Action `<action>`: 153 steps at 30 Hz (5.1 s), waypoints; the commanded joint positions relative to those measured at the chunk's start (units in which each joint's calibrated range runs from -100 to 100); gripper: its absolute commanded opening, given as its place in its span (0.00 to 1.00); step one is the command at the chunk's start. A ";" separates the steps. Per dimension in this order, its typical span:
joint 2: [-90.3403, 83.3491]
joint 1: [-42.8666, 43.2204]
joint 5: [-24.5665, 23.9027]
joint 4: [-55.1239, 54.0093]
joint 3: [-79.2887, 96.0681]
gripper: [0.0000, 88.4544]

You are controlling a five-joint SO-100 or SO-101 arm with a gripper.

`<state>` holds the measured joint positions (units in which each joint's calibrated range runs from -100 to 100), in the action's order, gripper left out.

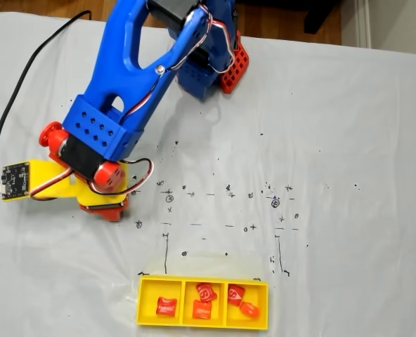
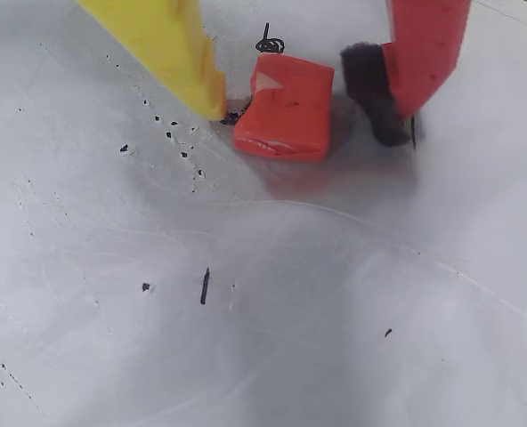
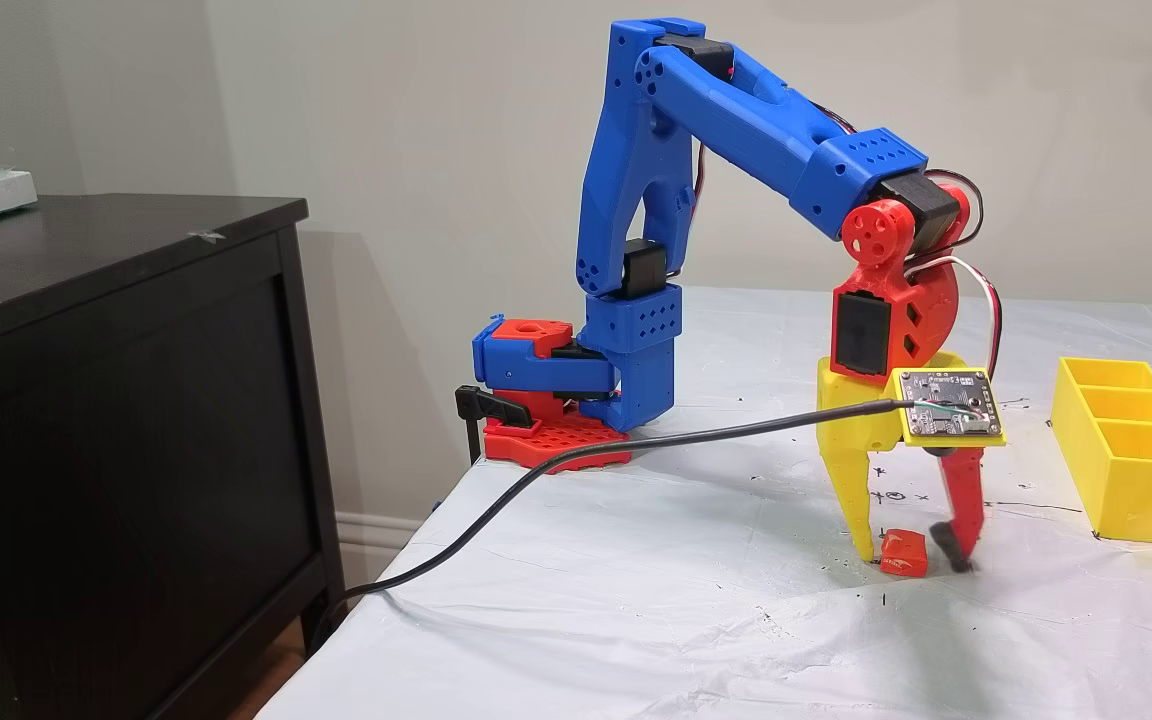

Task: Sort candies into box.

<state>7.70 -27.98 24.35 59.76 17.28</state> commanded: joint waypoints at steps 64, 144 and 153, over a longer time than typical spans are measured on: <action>-8.46 21.91 -18.22 -15.35 -15.60 0.00; -38.32 20.09 -18.61 -24.60 18.72 0.00; -61.73 22.09 -18.85 -28.61 46.94 0.00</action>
<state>-41.03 -7.37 5.84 34.52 53.46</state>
